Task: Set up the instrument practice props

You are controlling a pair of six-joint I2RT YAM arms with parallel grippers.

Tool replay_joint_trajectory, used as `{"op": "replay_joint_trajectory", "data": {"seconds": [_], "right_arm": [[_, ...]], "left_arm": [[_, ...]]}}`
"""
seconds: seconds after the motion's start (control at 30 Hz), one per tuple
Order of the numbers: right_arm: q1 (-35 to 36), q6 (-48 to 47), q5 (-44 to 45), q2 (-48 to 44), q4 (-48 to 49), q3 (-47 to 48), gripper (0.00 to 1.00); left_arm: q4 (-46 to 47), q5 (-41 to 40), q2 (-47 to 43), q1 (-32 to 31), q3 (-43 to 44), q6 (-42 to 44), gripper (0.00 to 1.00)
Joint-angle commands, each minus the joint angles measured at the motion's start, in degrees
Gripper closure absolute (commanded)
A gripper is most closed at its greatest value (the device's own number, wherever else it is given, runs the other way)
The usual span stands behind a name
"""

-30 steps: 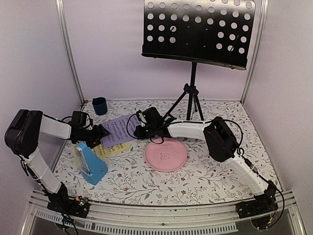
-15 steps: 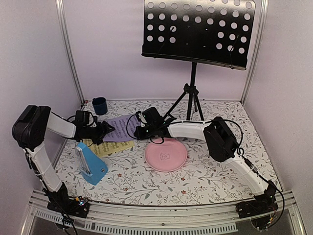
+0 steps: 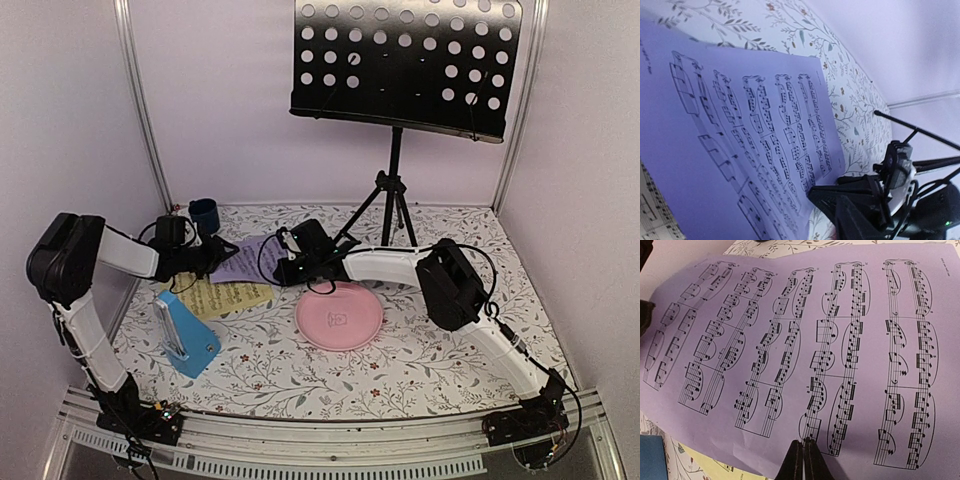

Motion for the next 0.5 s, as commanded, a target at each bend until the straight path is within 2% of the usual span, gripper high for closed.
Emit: {"op": "replay_joint_trajectory", "data": {"seconds": [0.0,0.1,0.2,0.27,0.47], "right_arm": [[0.25,-1.11,-1.52,1.43,-2.48,-0.56,0.92],[0.25,-1.51,-1.93,-2.42,1.22,-4.70,0.83],[0.27,-2.16,-2.02,-9.08,6.94,-11.14,0.63],[0.32,-2.46,-2.52,-15.68,11.66,-17.76,0.50],[0.33,-4.06,-2.65,-31.15,21.07,-31.21,0.23]], "left_arm": [[-2.10,-3.08,-0.14,-0.22,1.65,0.88,0.58],[-3.88,-4.52,-1.55,0.15,1.56,2.28,0.82],[-3.31,-4.88,-3.84,0.33,1.07,3.64,1.00],[-2.70,-3.96,-5.77,0.44,1.40,5.51,1.00],[-6.52,-1.23,-11.47,0.42,4.24,11.53,1.00]]}}
